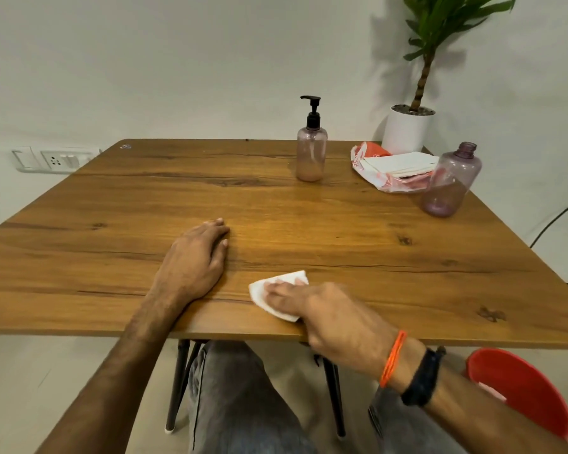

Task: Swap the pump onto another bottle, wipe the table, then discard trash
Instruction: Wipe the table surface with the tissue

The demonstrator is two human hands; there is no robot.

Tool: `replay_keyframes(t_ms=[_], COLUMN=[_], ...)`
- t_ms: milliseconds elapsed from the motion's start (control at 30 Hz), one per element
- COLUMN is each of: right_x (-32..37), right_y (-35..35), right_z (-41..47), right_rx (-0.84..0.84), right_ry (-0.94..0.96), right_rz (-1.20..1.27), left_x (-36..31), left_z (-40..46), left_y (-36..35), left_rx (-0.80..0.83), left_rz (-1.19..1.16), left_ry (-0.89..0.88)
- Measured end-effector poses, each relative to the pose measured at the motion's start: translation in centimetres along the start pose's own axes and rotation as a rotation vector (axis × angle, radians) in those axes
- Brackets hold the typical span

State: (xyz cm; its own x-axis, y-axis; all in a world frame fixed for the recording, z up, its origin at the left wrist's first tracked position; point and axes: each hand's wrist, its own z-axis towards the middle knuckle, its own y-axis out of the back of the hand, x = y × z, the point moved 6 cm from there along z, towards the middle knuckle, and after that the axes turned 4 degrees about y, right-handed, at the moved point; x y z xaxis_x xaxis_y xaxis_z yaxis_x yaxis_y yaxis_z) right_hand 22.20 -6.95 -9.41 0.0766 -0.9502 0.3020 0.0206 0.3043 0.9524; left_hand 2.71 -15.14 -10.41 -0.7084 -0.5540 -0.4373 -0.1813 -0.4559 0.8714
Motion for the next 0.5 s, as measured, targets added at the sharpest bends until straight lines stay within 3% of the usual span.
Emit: replay_keyframes(t_ms=[267,500], right_x=[2.3,1.8], right_y=[-1.0,0.1], right_z=[1.9,4.6], right_rx=[0.145,0.025], right_ry=[0.028,-0.028], right_rz=[-0.08,-0.155], left_x=[0.2,0.2], left_z=[-0.1,0.1], left_y=[-0.2,-0.4], left_rx=[-0.01,-0.026], left_rz=[0.01,0.016], left_ry=[0.01,0.002])
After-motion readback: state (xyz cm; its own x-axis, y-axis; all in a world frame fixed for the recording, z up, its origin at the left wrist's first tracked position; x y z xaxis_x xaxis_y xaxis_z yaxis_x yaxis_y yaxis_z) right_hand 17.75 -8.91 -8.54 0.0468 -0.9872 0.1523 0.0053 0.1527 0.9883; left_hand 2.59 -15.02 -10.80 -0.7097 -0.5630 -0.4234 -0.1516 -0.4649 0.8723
